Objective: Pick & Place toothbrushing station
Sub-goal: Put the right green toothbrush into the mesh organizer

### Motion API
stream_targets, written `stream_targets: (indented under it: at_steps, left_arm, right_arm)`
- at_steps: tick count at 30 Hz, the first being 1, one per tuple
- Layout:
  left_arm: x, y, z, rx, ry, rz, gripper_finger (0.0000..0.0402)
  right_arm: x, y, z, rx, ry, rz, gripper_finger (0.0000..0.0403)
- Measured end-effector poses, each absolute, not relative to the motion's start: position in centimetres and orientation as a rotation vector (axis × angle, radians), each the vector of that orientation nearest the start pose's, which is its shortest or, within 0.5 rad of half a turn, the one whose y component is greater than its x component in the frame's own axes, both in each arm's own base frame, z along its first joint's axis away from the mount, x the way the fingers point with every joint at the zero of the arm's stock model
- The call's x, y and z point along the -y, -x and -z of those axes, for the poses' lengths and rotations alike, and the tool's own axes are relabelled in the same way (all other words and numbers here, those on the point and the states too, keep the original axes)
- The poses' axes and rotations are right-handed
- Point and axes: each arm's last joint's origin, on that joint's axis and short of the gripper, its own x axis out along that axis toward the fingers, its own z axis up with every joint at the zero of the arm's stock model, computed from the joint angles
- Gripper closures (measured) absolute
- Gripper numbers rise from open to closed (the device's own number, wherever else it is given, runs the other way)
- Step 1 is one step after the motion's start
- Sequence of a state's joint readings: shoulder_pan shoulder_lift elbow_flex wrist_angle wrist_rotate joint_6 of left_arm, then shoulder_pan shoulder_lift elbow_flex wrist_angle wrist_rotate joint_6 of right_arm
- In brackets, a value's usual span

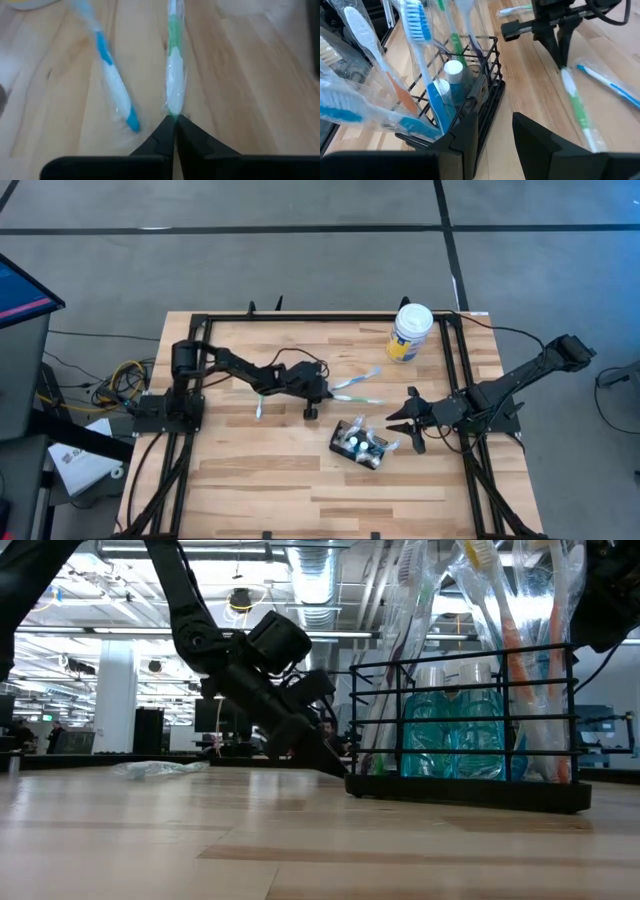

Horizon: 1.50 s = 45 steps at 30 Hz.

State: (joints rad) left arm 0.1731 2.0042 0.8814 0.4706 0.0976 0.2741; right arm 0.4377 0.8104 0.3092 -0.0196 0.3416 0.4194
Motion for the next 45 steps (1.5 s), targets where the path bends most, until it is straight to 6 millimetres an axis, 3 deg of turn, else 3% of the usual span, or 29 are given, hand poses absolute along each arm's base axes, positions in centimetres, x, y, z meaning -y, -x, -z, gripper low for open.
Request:
stream_targets:
  at_steps: [9, 14, 35, 40, 45]
  left_arm:
    - [-5.0, -36.3, -10.3, -0.632, -0.220, -0.040, 0.0401]
    - [-4.9, -35.5, -12.2, -0.587, -0.224, -0.079, 0.0401]
    - [-4.5, -30.6, -24.0, -0.190, -0.224, -0.229, 0.0401]
    - [-4.4, -30.3, -24.5, -0.177, -0.222, -0.205, 0.0401]
    - [-4.5, -31.2, -22.3, -0.266, -0.217, -0.178, 0.0401]
  right_arm:
    - [-6.1, -15.3, -18.2, -0.494, -0.212, 0.009, 0.0289]
    - [-6.1, -15.3, -18.2, -0.493, -0.212, 0.009, 0.0289]
    - [-5.2, -15.6, -18.3, -0.479, -0.221, 0.064, 0.0289]
    - [-5.0, -15.7, -18.3, -0.478, -0.223, 0.075, 0.0289]
    - [-5.0, -15.7, -18.3, -0.479, -0.223, 0.074, 0.0289]
